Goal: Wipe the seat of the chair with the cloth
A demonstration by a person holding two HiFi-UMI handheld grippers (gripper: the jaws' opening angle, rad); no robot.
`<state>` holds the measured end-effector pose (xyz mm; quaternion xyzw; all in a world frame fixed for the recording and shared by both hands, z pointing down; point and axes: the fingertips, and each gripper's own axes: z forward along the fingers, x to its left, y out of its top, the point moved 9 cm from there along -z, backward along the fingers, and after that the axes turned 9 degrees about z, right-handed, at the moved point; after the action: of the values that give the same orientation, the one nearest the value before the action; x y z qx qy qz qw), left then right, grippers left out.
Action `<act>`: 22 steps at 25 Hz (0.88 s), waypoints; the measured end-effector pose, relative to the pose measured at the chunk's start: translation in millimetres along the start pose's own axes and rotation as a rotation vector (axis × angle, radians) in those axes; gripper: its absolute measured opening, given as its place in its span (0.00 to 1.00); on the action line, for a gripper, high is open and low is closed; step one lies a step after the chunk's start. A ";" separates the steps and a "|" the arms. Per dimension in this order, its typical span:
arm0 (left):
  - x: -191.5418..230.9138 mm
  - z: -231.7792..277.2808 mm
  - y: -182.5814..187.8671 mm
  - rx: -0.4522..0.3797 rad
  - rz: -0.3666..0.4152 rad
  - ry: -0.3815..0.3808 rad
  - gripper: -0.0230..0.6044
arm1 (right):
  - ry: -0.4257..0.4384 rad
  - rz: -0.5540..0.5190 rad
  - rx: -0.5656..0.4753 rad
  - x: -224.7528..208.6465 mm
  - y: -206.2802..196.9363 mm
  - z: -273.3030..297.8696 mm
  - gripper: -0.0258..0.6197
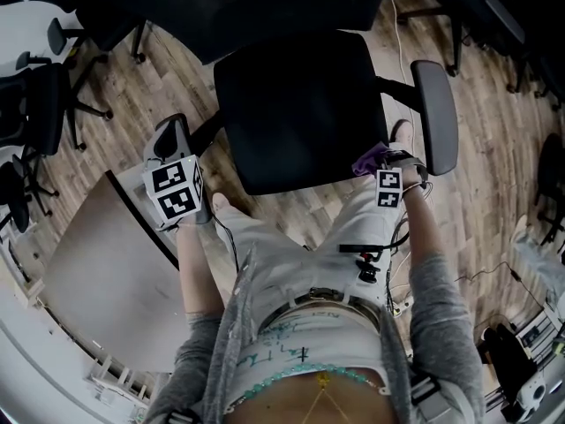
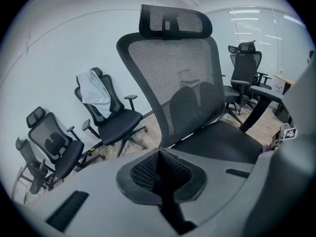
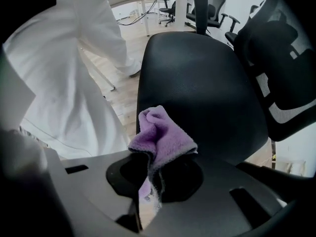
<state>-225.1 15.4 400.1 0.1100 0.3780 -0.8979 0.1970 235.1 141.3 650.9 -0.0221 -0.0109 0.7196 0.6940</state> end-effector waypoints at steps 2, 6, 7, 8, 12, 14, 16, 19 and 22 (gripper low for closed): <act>-1.0 0.1 0.0 0.001 0.001 0.002 0.05 | 0.014 0.028 0.024 -1.5 2.0 1.1 0.11; -3.8 -0.6 0.2 0.001 0.005 0.005 0.05 | 0.067 0.128 0.054 -6.7 3.8 0.1 0.11; -4.7 -0.5 0.4 0.001 0.006 0.005 0.05 | 0.080 0.150 0.059 -7.8 4.6 -0.6 0.11; -5.6 -0.3 0.6 0.001 0.007 0.006 0.05 | 0.091 0.168 0.062 -8.5 5.6 -1.5 0.11; -4.2 0.8 -0.7 -0.001 0.011 0.005 0.05 | 0.111 0.233 0.032 -10.6 14.2 -7.6 0.11; -2.0 0.7 -1.9 -0.005 0.011 0.006 0.05 | 0.113 0.271 -0.006 -12.8 22.4 -12.2 0.11; -1.4 0.6 -3.2 -0.004 0.012 0.008 0.05 | 0.116 0.296 -0.041 -15.6 31.5 -16.8 0.11; -0.9 1.6 -3.4 -0.001 0.013 0.007 0.05 | 0.124 0.325 -0.098 -24.3 48.6 -24.8 0.11; 0.0 2.4 -2.7 -0.004 0.011 0.004 0.05 | 0.119 0.335 -0.149 -35.4 68.5 -35.9 0.11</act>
<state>-226.4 15.3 403.5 0.1134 0.3796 -0.8958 0.2013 169.7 102.9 612.4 -0.1175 -0.0191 0.8195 0.5606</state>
